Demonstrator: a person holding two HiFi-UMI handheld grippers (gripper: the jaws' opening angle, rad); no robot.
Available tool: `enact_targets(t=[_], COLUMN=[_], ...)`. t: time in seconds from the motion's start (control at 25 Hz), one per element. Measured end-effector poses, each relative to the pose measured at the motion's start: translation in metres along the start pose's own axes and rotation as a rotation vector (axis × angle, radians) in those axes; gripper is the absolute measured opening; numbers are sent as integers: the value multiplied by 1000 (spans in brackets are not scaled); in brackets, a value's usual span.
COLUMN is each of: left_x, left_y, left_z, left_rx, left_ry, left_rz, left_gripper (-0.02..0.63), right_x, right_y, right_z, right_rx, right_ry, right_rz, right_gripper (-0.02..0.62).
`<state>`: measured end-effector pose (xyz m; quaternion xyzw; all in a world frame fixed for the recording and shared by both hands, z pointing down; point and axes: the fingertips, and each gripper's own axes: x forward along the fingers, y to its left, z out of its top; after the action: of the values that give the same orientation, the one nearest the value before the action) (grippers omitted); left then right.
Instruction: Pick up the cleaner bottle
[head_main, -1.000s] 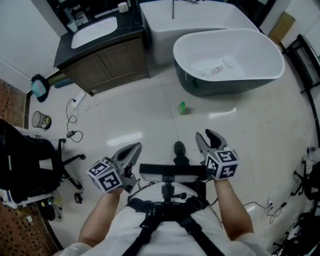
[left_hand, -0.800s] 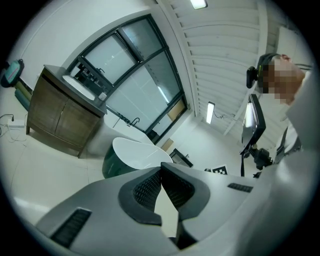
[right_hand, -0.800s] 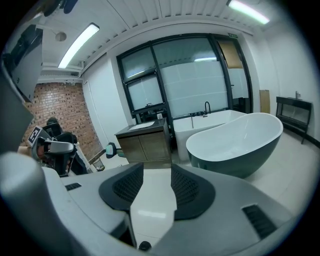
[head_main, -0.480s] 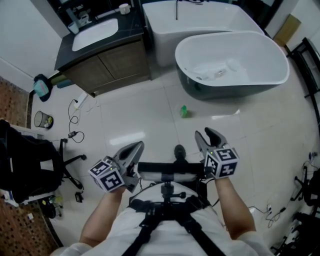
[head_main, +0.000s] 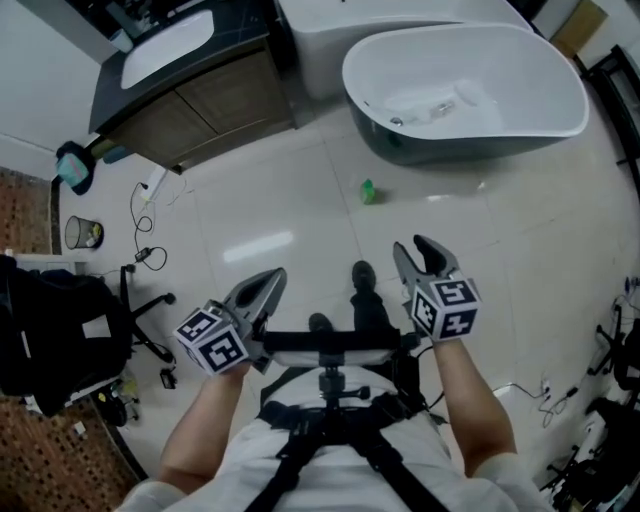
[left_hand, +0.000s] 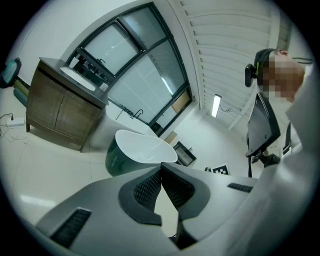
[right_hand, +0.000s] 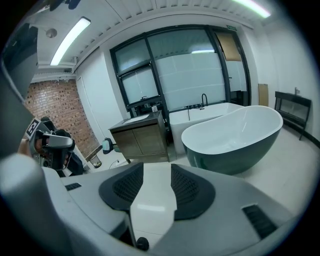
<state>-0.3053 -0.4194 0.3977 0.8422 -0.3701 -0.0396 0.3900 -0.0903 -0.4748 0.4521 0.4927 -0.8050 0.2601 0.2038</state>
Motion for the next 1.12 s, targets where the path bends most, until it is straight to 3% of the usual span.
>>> enact_targets(t=[0.56,1.12], left_x=[106,195], left_y=[50,109], left_z=[-17,-74], left_rx=[-54,-116], left_ry=[133,226], left_rz=[25,44], left_gripper=[-8,-8], right_x=[97,205], right_y=[-81,-152], right_z=[-33,-98], right_rx=[29,20], right_ry=[92,189], right_rz=[-49,-35], right_gripper=[179,179])
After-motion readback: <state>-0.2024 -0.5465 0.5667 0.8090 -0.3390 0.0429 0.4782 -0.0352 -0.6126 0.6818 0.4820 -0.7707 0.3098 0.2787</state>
